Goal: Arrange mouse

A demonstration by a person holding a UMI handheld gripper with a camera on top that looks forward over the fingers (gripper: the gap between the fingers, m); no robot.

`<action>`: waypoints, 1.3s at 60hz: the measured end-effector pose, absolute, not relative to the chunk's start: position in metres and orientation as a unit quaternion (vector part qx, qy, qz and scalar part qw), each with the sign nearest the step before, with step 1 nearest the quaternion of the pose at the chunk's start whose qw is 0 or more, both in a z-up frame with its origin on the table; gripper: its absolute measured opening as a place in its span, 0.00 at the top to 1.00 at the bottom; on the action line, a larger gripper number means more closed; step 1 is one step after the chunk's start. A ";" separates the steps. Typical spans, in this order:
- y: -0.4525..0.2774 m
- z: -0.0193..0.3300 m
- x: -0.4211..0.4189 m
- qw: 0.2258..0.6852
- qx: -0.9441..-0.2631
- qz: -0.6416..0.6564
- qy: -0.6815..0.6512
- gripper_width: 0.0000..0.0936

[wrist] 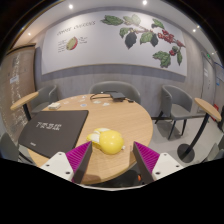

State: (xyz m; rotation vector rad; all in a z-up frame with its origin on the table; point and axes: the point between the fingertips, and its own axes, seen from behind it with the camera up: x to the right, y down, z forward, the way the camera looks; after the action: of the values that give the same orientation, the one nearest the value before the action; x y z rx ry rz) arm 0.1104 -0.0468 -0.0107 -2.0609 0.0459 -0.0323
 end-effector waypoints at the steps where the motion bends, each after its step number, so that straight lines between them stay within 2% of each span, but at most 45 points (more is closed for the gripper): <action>1: -0.042 -0.013 0.112 0.514 -0.858 -0.016 0.016 0.09; 10: 0.004 -0.013 0.123 0.534 -0.846 -0.006 -0.002 0.12; 14: 0.025 -0.013 0.134 0.545 -0.838 -0.005 -0.001 0.21; 17: 0.035 -0.011 0.141 0.554 -0.833 -0.006 0.002 0.40; 23: 0.046 -0.013 0.146 0.577 -0.816 0.000 0.025 0.50; 28: 0.043 -0.012 0.147 0.572 -0.820 -0.001 0.029 0.60; 32: 0.037 -0.007 0.152 0.569 -0.822 -0.018 0.036 0.62; 36: 0.025 0.020 0.142 0.581 -0.812 -0.013 0.051 0.62; 44: 0.011 0.127 0.068 0.644 -0.764 0.000 0.041 0.62; 47: 0.010 0.148 0.028 0.658 -0.752 0.011 0.039 0.62; 50: 0.013 0.154 -0.022 0.662 -0.749 0.023 0.020 0.61; 55: 0.028 0.124 -0.081 0.643 -0.765 0.033 0.004 0.61; 61: 0.044 0.053 -0.122 0.589 -0.808 0.030 -0.006 0.59; 62: 0.043 0.031 -0.126 0.584 -0.811 0.026 -0.007 0.59; 63: 0.044 0.035 -0.127 0.574 -0.818 0.020 -0.006 0.59; 70: 0.045 0.003 -0.126 0.548 -0.836 -0.003 0.005 0.58; 78: 0.046 -0.009 -0.124 0.539 -0.842 0.001 0.006 0.50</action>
State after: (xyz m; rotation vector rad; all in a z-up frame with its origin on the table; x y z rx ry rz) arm -0.1236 0.0462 -0.0090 -2.0032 0.0138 0.0032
